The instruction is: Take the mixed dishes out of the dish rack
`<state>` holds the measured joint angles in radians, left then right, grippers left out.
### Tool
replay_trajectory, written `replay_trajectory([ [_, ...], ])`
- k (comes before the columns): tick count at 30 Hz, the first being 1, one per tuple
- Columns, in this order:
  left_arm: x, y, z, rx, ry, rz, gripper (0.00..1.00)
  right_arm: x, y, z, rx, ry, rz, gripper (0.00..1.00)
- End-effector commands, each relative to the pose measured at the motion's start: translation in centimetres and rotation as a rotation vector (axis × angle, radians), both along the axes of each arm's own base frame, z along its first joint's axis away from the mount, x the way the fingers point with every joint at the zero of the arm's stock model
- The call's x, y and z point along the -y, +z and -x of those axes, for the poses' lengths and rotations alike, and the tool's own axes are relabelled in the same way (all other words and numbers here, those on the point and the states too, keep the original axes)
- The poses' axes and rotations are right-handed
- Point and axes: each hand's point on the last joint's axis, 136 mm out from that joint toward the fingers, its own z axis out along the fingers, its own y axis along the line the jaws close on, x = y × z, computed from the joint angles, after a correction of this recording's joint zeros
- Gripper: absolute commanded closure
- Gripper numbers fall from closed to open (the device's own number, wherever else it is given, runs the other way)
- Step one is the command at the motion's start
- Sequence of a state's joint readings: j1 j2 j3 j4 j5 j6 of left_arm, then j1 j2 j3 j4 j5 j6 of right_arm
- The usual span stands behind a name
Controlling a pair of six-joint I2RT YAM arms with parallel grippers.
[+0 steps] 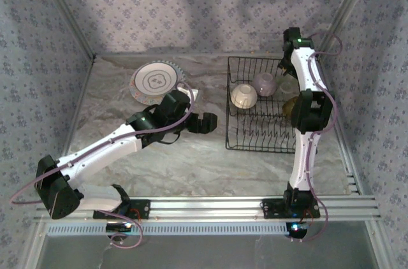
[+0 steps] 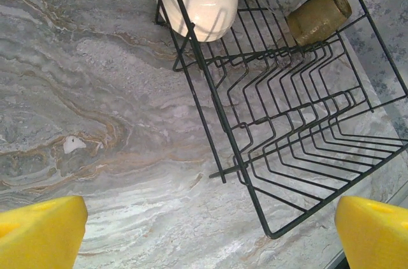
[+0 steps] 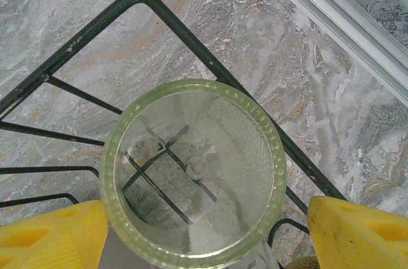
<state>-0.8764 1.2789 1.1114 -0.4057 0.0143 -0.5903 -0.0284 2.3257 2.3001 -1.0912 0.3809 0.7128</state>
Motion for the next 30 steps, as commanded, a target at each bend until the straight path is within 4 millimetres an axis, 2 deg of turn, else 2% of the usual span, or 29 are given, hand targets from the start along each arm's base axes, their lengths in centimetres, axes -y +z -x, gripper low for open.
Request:
replay_trajectory([
  [1, -0.1, 1.4, 0.0, 0.033, -0.016, 0.034, 0.01, 0.4, -0.7, -0.4, 0.0, -0.022, 0.0, 0.14],
  [7, -0.3, 1.2, -0.1, 0.029, -0.009, 0.03, 0.01, -0.1, -1.1, -0.8, 0.016, -0.015, -0.03, 0.19],
  [13, -0.4, 1.1, -0.3, 0.028, -0.005, 0.032, 0.01, -0.2, -0.7, -1.2, 0.046, -0.009, -0.029, 0.24],
  [16, -0.5, 1.3, -0.4, 0.032, -0.005, 0.034, 0.01, -0.2, -0.4, -1.4, 0.06, -0.001, -0.032, 0.29],
  [20, -0.5, 1.5, -0.4, 0.037, -0.006, 0.037, 0.01, 0.1, -0.3, -1.3, 0.06, 0.004, -0.023, 0.3],
  [25, -0.7, 1.6, -0.3, 0.039, -0.004, 0.038, 0.01, 0.1, -0.8, -1.3, 0.052, 0.016, -0.038, 0.37],
  [30, -1.0, 1.8, -0.3, 0.045, 0.001, 0.04, 0.01, 0.1, -0.5, -1.2, 0.054, 0.02, -0.036, 0.44],
])
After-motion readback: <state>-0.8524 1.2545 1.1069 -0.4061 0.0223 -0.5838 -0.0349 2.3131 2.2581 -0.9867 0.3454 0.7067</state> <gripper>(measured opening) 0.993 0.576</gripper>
